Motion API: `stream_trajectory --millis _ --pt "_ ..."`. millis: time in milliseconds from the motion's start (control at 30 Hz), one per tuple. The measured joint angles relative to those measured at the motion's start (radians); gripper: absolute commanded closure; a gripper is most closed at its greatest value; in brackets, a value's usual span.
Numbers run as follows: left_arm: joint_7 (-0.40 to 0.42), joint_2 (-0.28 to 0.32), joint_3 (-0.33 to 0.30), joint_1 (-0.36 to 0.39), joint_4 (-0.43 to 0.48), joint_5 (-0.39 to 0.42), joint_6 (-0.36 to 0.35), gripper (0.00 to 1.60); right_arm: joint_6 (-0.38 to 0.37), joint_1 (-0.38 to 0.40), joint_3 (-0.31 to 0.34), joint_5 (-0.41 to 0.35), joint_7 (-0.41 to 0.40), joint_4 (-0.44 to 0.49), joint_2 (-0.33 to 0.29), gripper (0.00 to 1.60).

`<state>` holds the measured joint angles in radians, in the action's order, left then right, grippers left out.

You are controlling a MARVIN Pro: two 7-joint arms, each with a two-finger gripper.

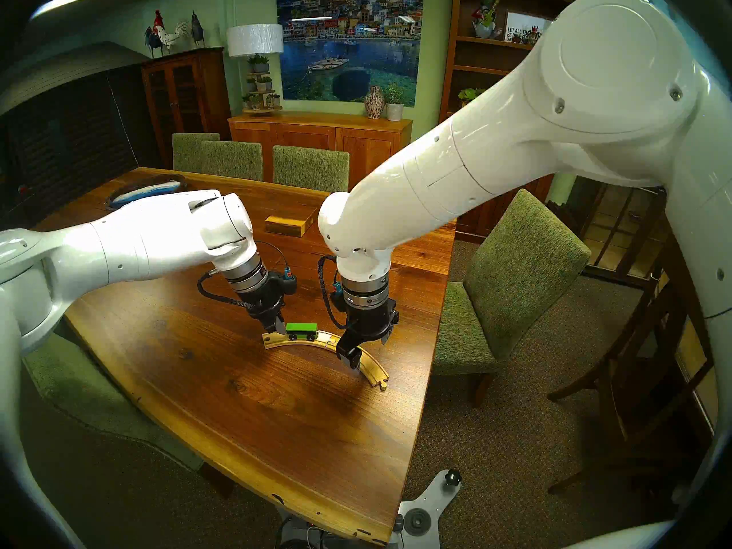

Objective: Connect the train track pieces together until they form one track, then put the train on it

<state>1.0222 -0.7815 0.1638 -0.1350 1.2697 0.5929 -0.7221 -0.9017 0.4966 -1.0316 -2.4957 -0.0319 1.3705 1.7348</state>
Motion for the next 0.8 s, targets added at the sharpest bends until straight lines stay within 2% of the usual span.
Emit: stream_trajectory --millis 500,800 --pt "-0.011 -0.038 -0.015 -0.016 0.004 0.020 -0.018 1.60 0.000 0.000 0.000 0.000 0.000 0.000 0.000 0.00" --pt "-0.019 -0.048 -0.034 -0.017 -0.009 0.031 -0.001 1.60 0.000 0.000 0.000 0.000 0.000 0.000 0.000 0.00"
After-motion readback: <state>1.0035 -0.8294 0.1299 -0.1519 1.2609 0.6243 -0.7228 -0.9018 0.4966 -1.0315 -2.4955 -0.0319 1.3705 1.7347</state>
